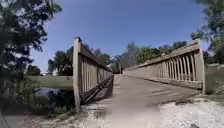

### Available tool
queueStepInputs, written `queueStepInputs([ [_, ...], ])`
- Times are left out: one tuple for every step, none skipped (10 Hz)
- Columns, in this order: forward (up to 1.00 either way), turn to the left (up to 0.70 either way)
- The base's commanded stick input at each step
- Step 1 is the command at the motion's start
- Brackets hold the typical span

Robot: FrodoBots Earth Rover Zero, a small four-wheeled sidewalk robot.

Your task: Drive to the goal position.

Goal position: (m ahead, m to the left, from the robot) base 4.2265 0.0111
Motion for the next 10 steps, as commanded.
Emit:
queueStepInputs([
  [0.45,0.02],
  [0.45,0.02],
  [0.45,0.02],
  [0.45,0.02],
  [0.45,0.02],
  [0.45,0.02],
  [0.45,0.02],
  [0.45,0.02],
  [0.45,0.02],
  [0.45,0.02],
])
